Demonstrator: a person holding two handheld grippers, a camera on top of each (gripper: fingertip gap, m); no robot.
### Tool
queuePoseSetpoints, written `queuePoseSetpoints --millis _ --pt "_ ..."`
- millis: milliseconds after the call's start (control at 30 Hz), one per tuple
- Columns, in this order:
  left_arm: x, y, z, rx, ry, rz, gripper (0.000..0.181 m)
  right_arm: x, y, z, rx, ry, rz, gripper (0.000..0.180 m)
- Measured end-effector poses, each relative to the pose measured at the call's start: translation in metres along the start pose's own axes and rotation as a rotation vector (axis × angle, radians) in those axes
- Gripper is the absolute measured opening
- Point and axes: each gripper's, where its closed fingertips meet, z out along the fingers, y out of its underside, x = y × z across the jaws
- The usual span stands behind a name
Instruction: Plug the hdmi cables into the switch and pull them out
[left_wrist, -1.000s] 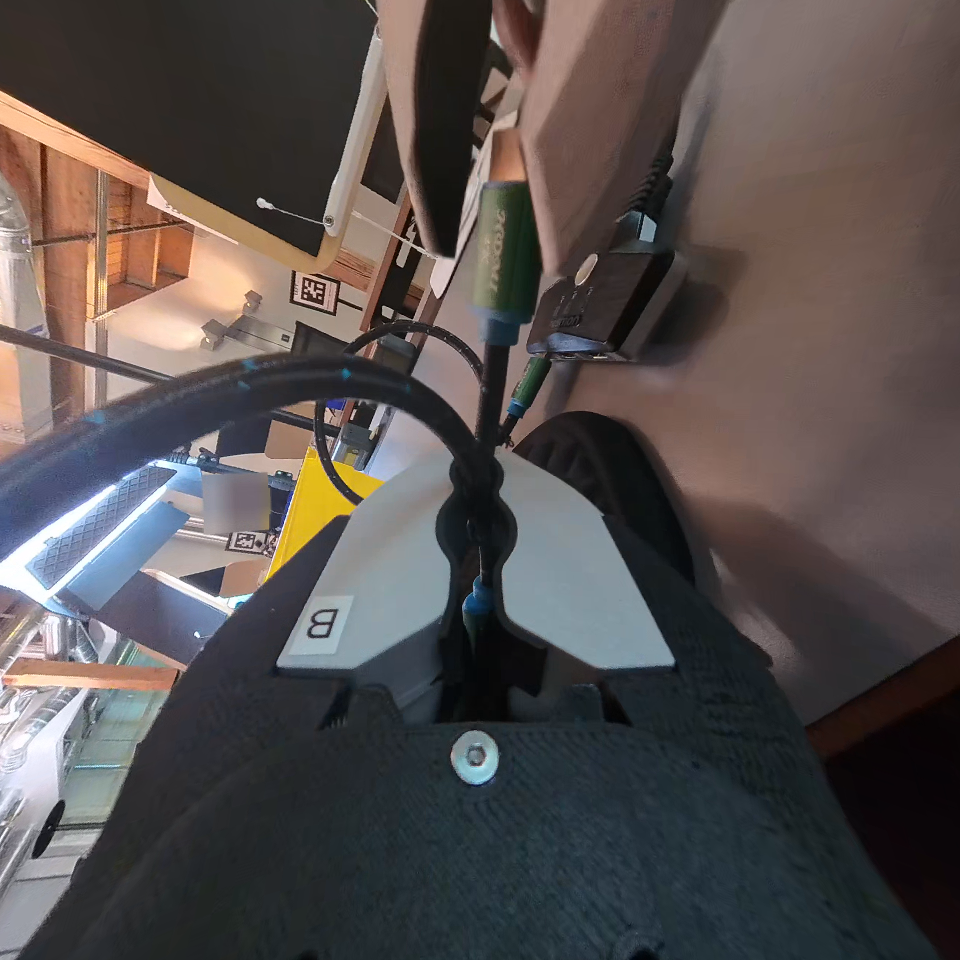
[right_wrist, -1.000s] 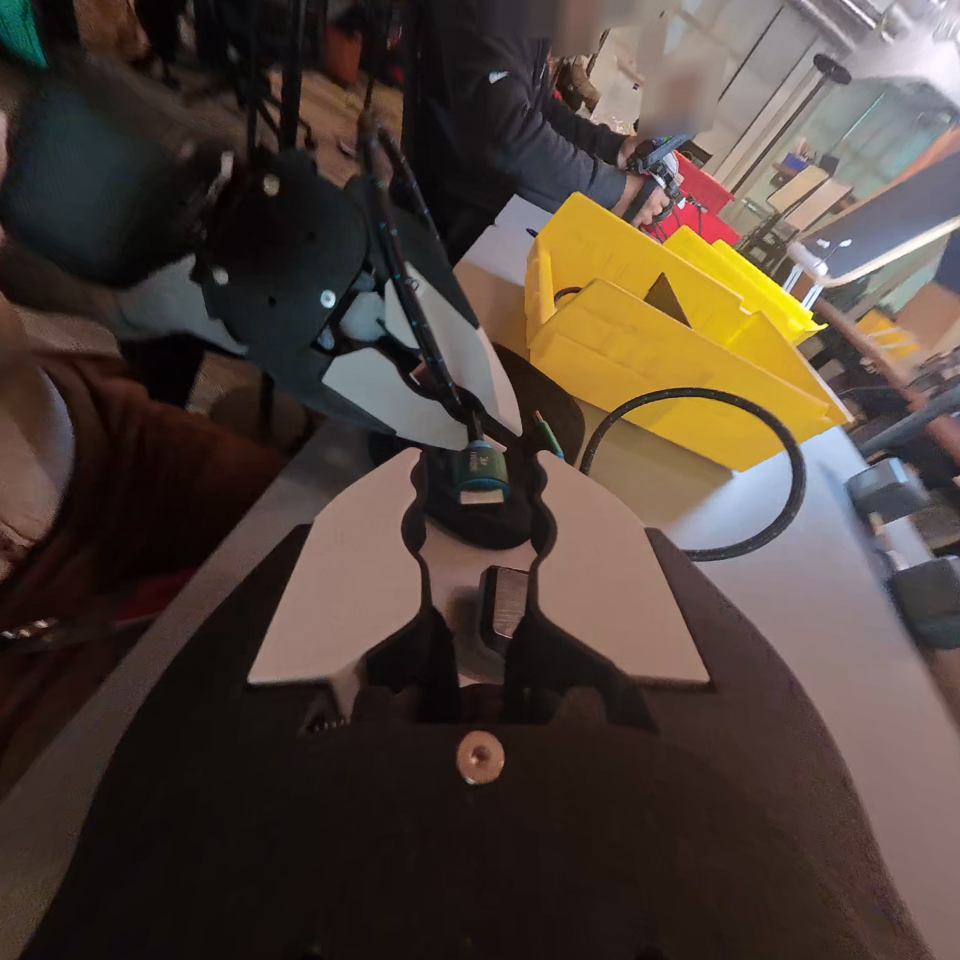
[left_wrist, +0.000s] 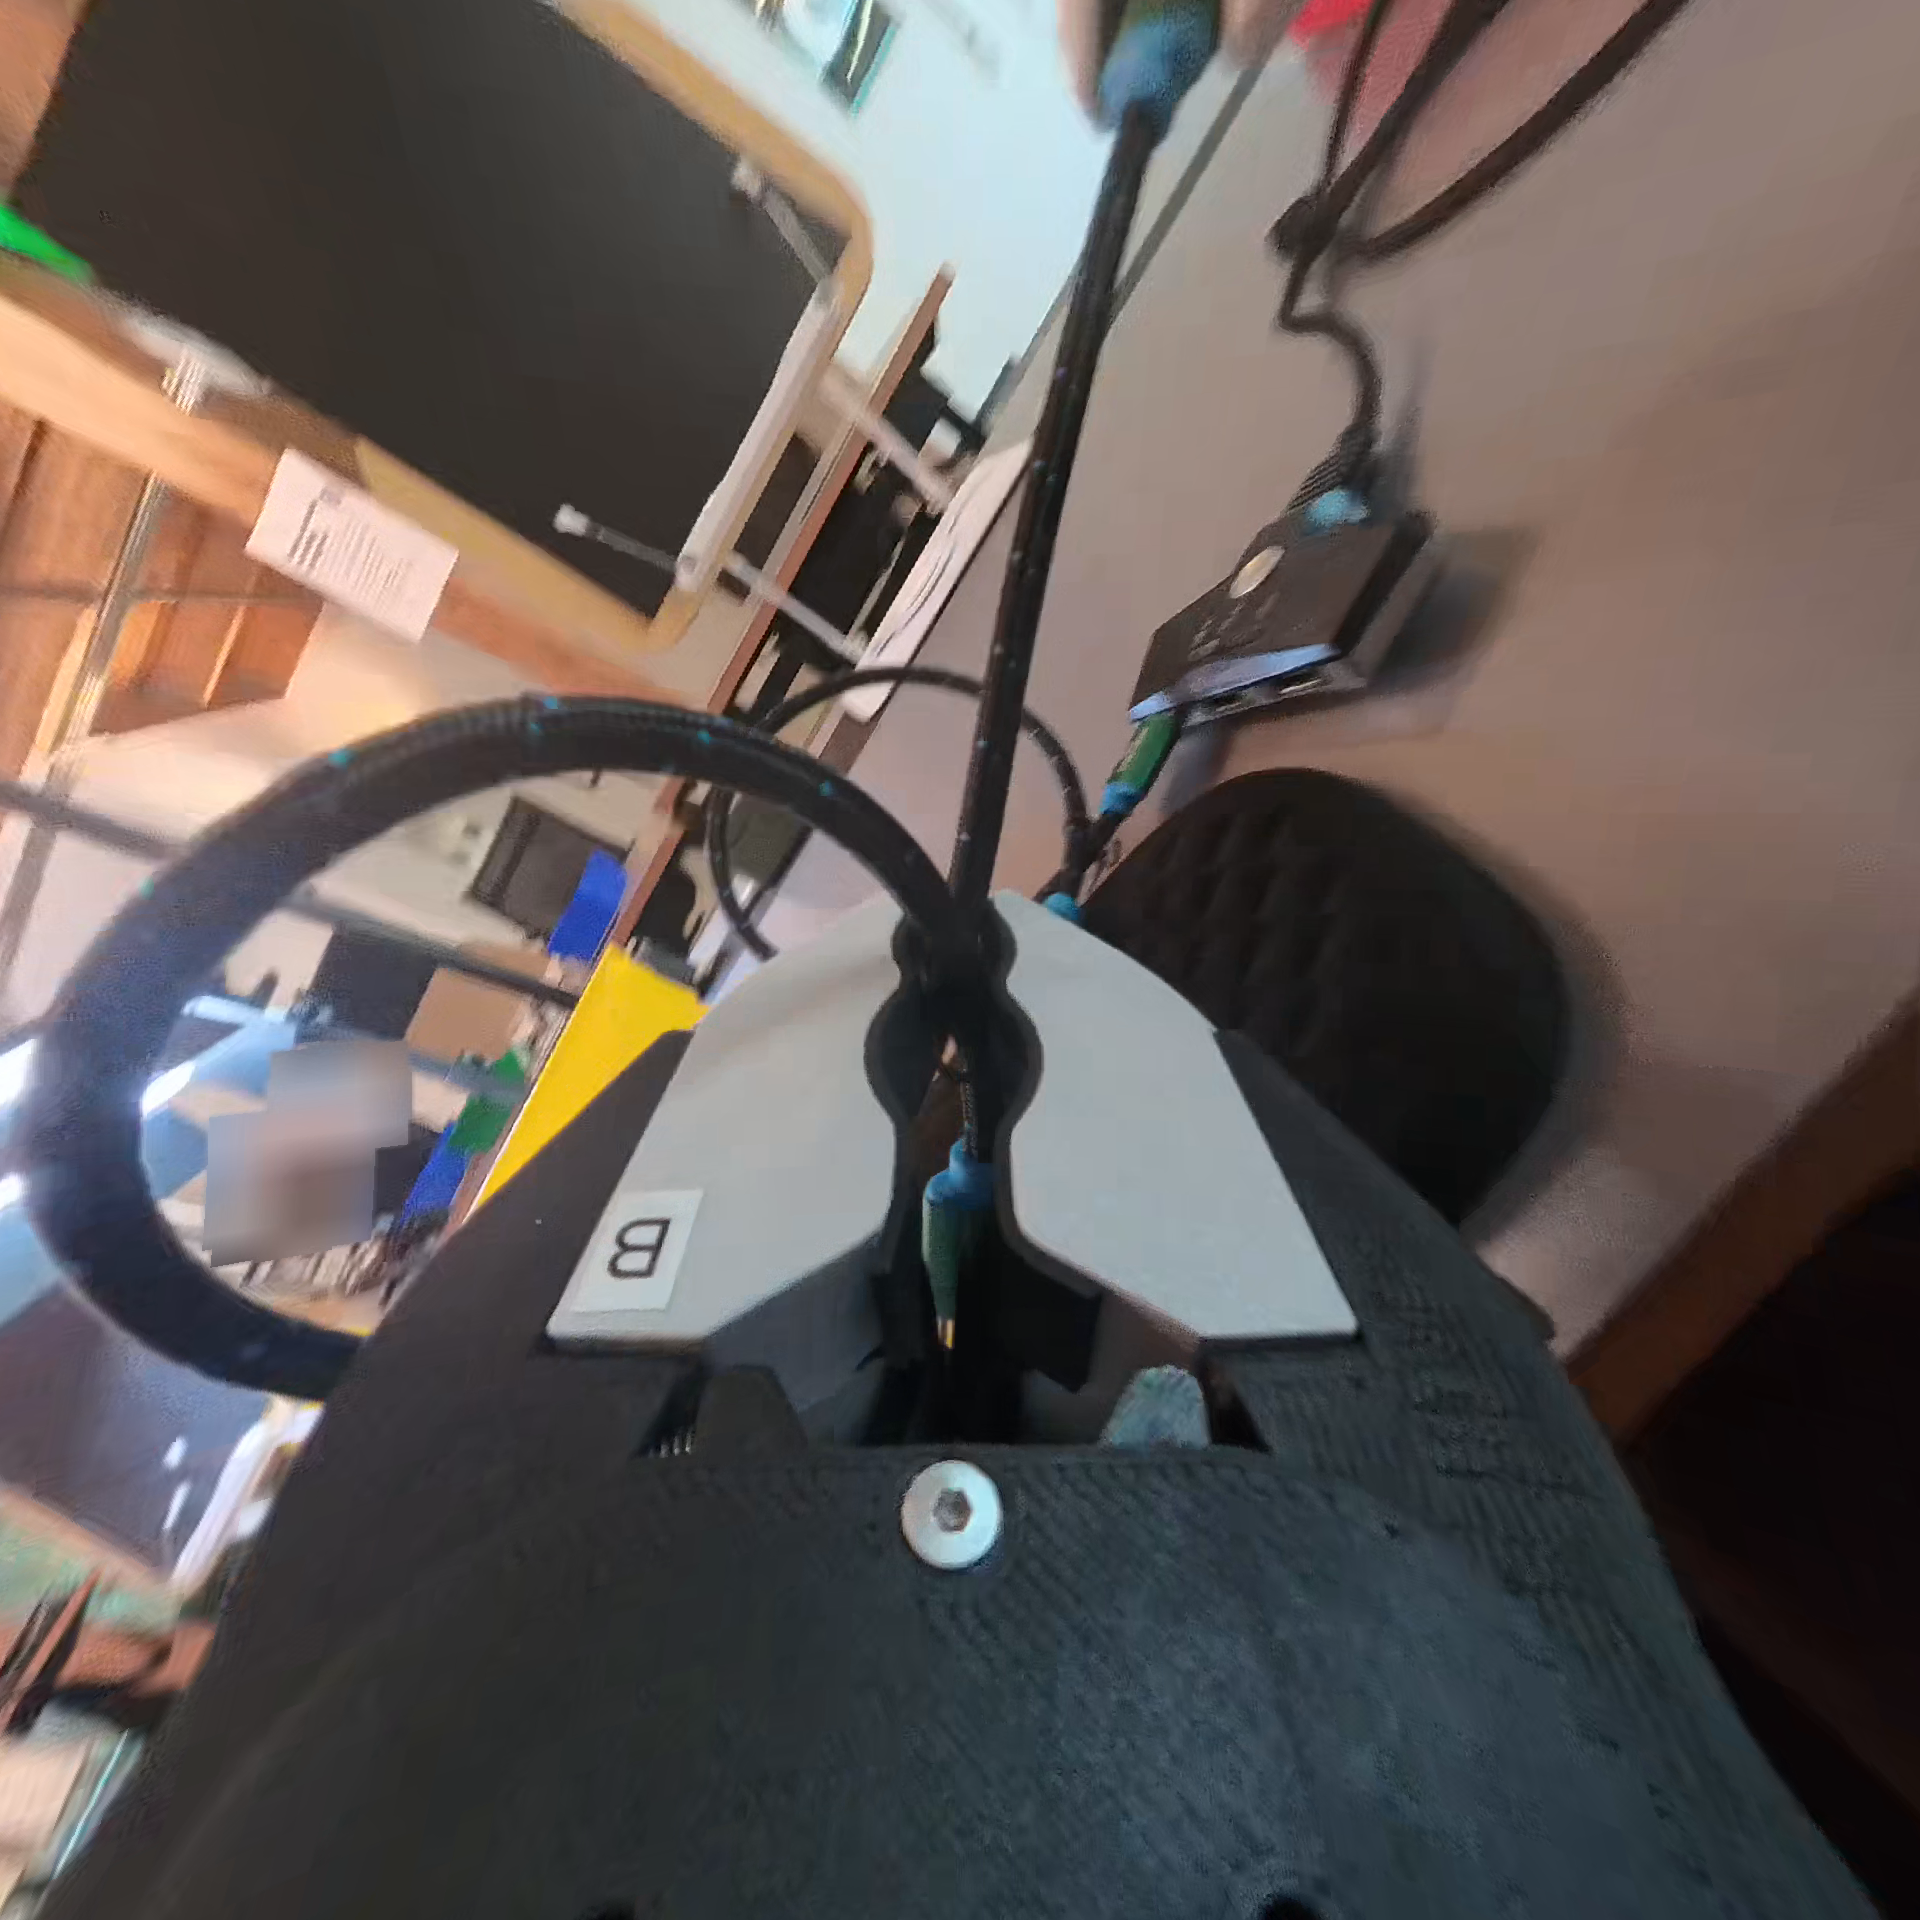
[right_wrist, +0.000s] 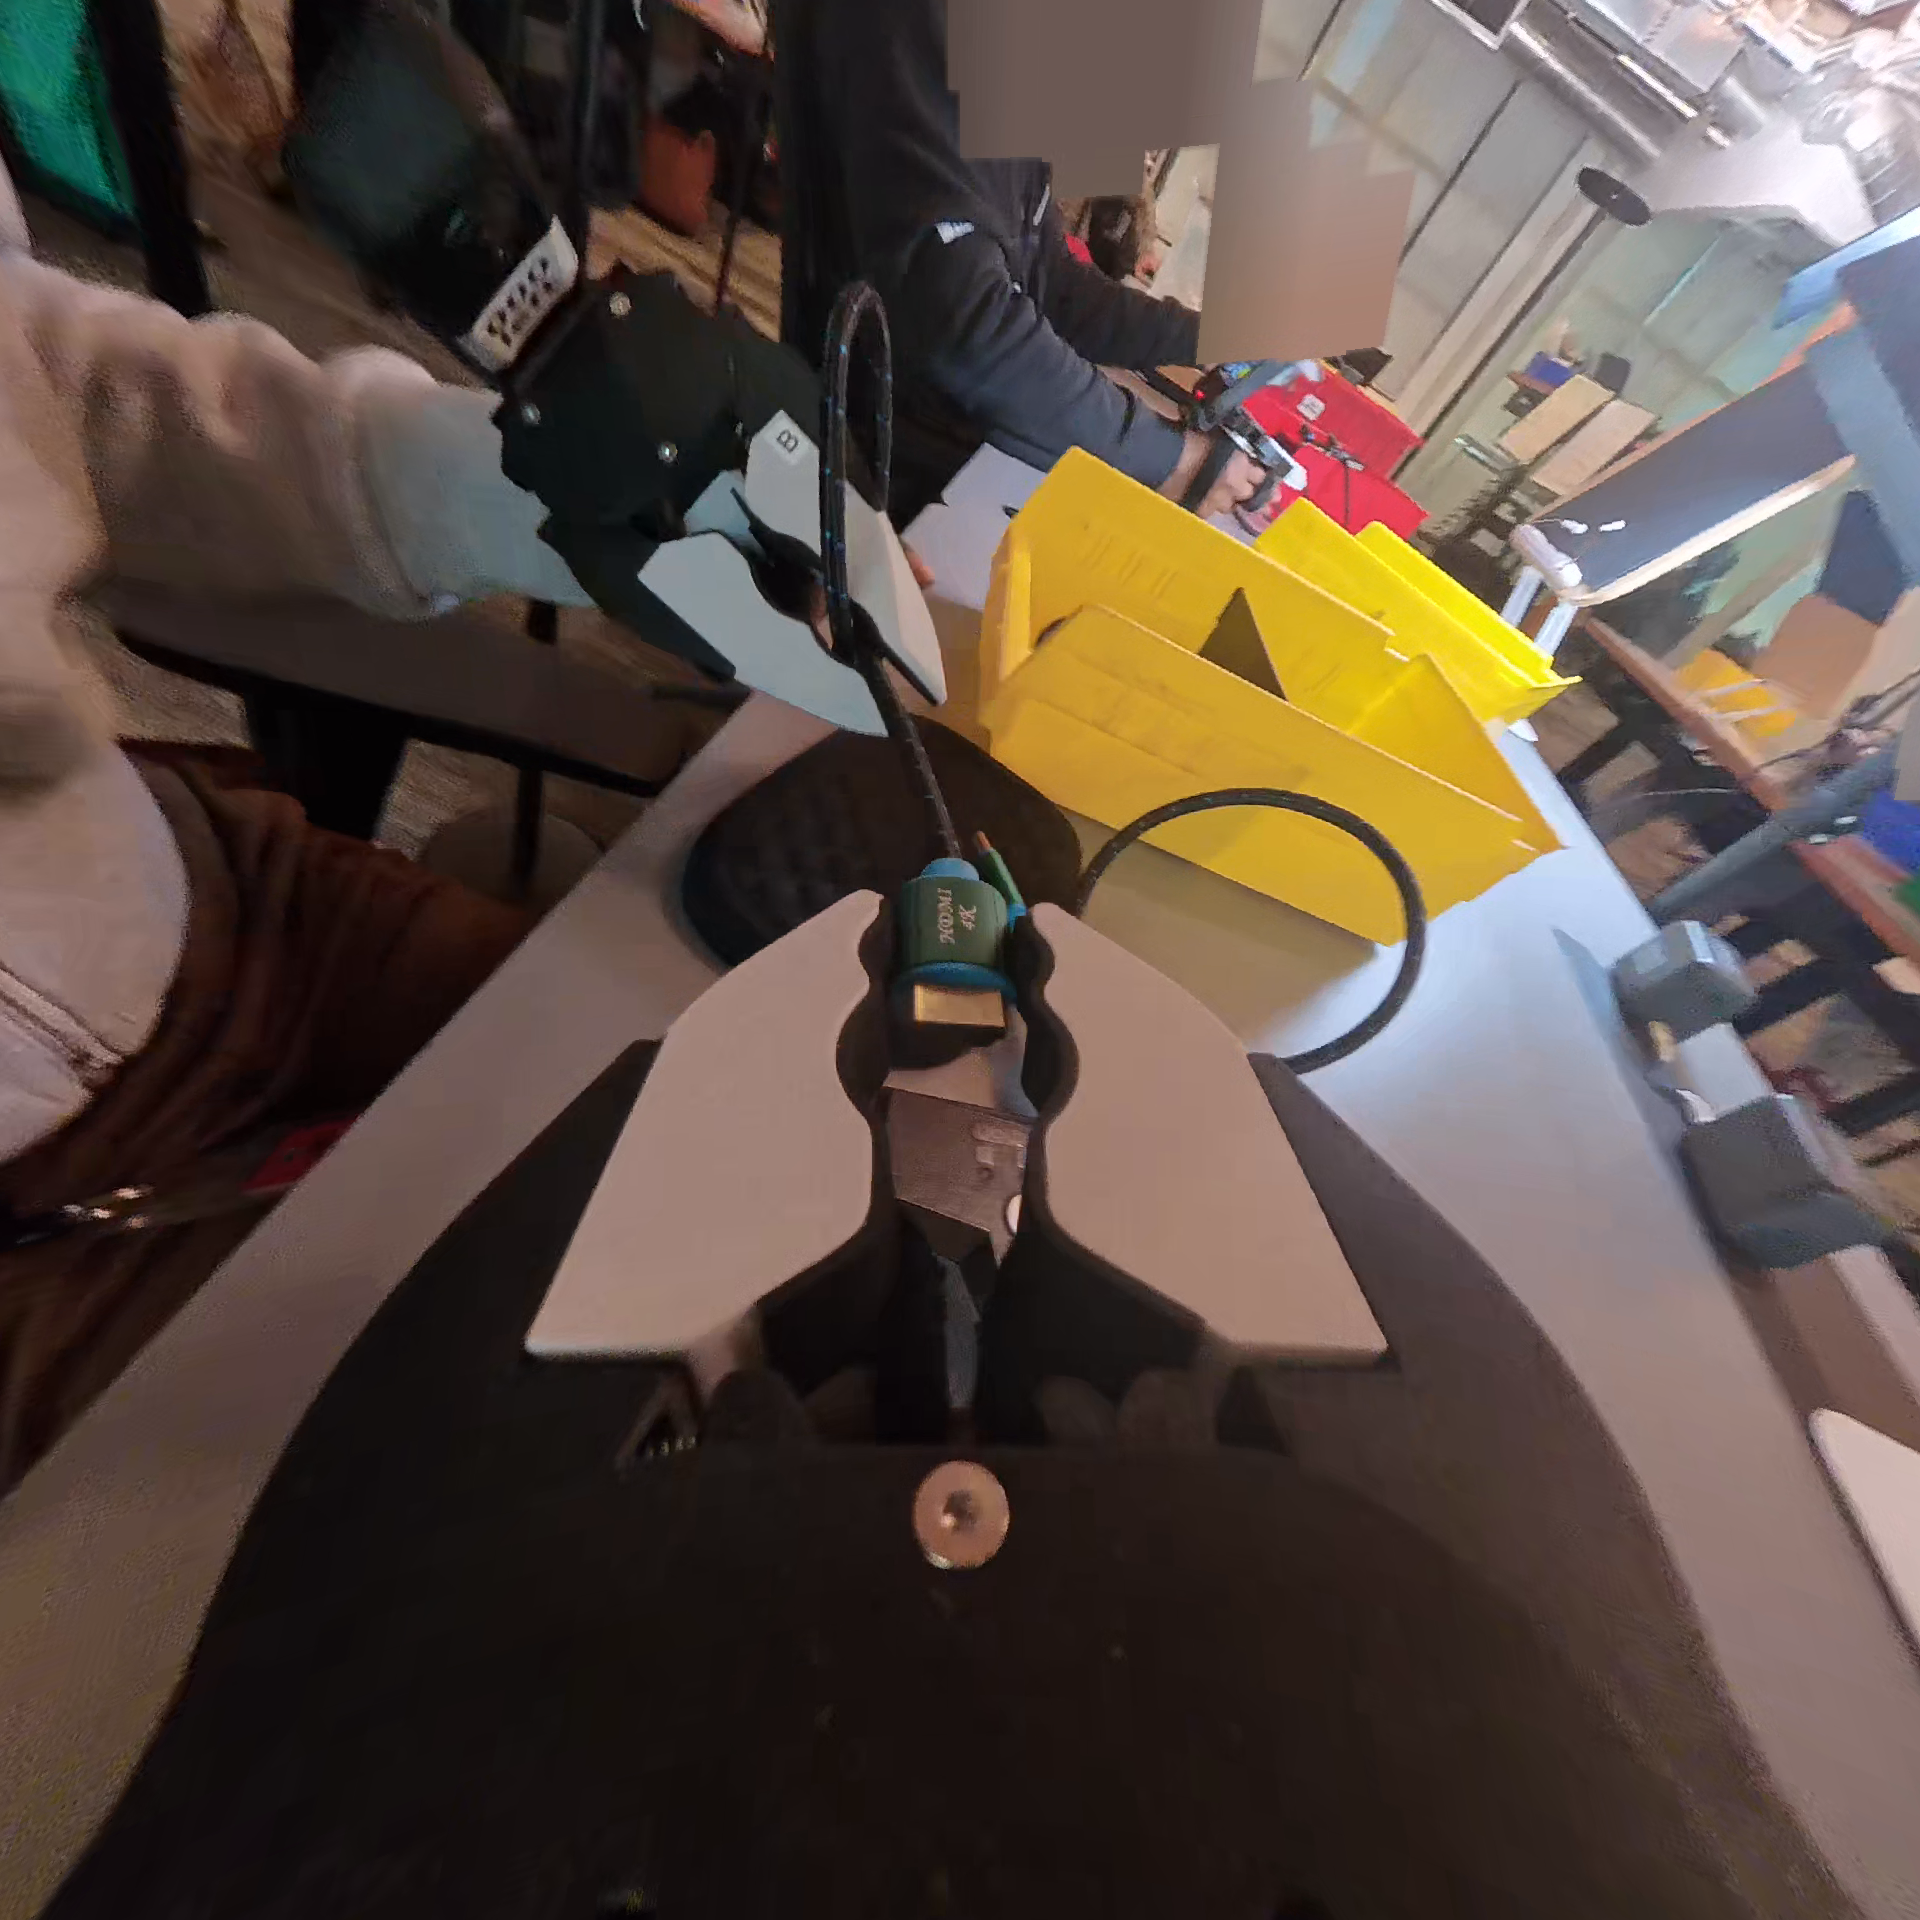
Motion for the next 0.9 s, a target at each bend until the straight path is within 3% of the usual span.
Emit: queuePoseSetpoints --millis 100,200,367,467,600,700,767,833,900 --pt "0.008 -0.003 -0.007 0.059 0.015 0.041 0.016 -0.001 0.005 0.004 0.013 -0.018 0.072 0.022" --pt "0.019 -0.017 -0.018 0.194 0.089 -0.056 0.014 0.008 0.024 0.008 -0.047 0.019 0.154 0.021" --pt "-0.012 -0.032 -0.043 0.415 0.063 -0.427 0.022 0.030 0.018 -0.002 0.077 0.076 0.362 0.022" --pt "-0.007 -0.062 -0.049 0.599 0.285 -0.781 0.023 0.036 0.010 -0.005 0.176 0.078 0.461 0.022" --pt "0.033 -0.115 -0.034 0.736 0.667 -1.157 0.040 0.034 0.003 -0.002 0.242 0.066 0.525 0.022" --pt "0.050 -0.133 0.005 0.715 0.666 -1.482 0.043 0.030 -0.012 -0.002 0.341 0.029 0.594 0.021" --pt "0.059 -0.152 0.015 0.728 0.804 -1.619 0.050 0.025 -0.023 -0.003 0.419 -0.009 0.645 0.021" --pt "0.062 -0.150 0.034 0.633 0.785 -1.694 0.056 0.018 -0.032 -0.003 0.479 -0.055 0.685 0.022" --pt "0.035 -0.141 0.034 0.774 0.613 -1.628 0.054 0.011 -0.036 -0.001 0.496 -0.098 0.707 0.022"
